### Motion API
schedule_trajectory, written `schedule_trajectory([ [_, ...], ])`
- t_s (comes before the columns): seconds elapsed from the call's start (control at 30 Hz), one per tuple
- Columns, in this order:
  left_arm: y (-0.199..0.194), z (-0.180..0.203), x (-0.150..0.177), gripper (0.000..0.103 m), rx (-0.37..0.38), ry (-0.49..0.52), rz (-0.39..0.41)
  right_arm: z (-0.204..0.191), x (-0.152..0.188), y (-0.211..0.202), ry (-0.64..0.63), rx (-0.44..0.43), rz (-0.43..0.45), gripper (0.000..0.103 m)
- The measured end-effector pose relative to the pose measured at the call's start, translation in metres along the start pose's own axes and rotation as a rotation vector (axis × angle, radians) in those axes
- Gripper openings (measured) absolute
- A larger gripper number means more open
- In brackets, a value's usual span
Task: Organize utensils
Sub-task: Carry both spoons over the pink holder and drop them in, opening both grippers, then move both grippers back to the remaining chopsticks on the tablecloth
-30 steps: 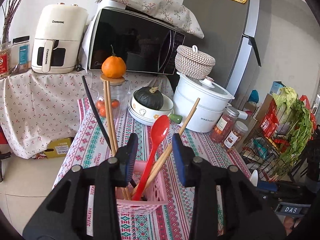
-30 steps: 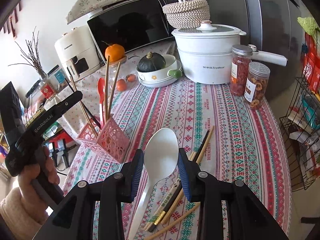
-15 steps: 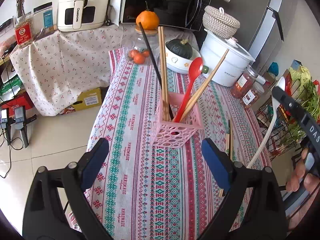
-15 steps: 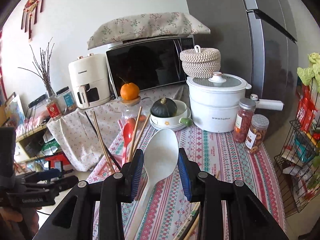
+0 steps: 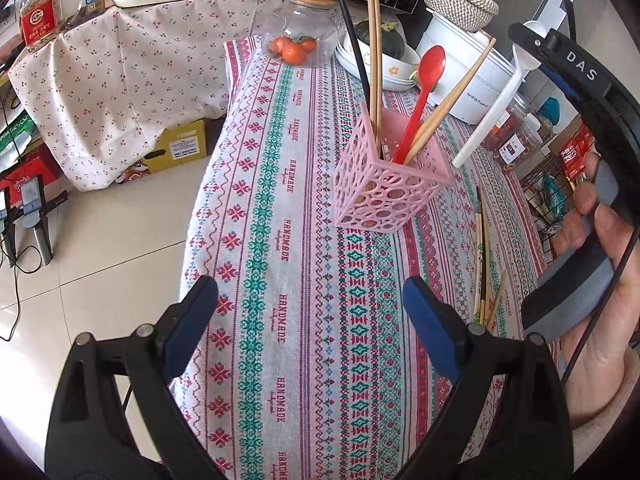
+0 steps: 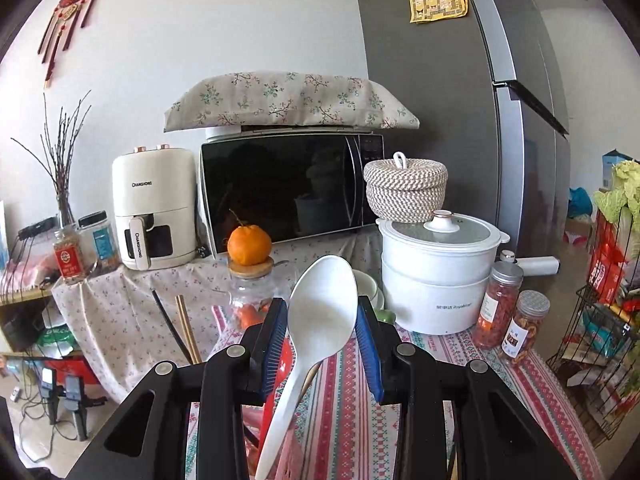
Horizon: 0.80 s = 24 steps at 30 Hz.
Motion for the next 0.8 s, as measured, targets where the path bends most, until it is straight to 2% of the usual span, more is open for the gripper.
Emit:
schedule_trajectory([
  [0.1, -0.004, -0.001, -0.003, 0.093, 0.013, -0.012, 0.012, -0.01, 0.008, 0.009, -0.02, 0.012, -0.011, 0.035],
  [0.2, -0.008, -0.001, -0.004, 0.093, 0.019, -0.016, 0.027, -0.015, 0.017, 0.015, -0.022, -0.016, -0.044, 0.037],
  [0.3, -0.009, 0.0, -0.004, 0.093, 0.02, -0.018, 0.033, -0.013, 0.021, 0.011, 0.009, -0.061, -0.062, 0.058],
  [0.33, -0.008, 0.001, -0.004, 0.093, 0.019, -0.017, 0.034, -0.01, 0.021, 0.008, 0.021, -0.069, -0.063, 0.062],
  [0.4, -0.007, 0.004, -0.004, 0.093, 0.014, -0.011, 0.034, -0.002, 0.019, 0.002, 0.037, -0.084, -0.078, 0.065],
  [0.57, -0.006, 0.013, -0.001, 0.093, 0.025, 0.003, 0.031, 0.029, 0.017, -0.011, 0.063, -0.121, -0.172, 0.083],
  [0.8, 0.001, 0.036, 0.002, 0.094, 0.011, 0.032, 0.031, 0.086, 0.035, -0.034, 0.039, -0.05, -0.289, 0.096],
])
Point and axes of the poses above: each gripper's, at about its wrist camera, not at the fingertips, and y roughly the way its jaws point, z to its right, x to its underside, the point moved 6 cm from there along y, roughly the way its jaws point, and after that the axes turned 7 degrees about -z, right-handed, at the moved point
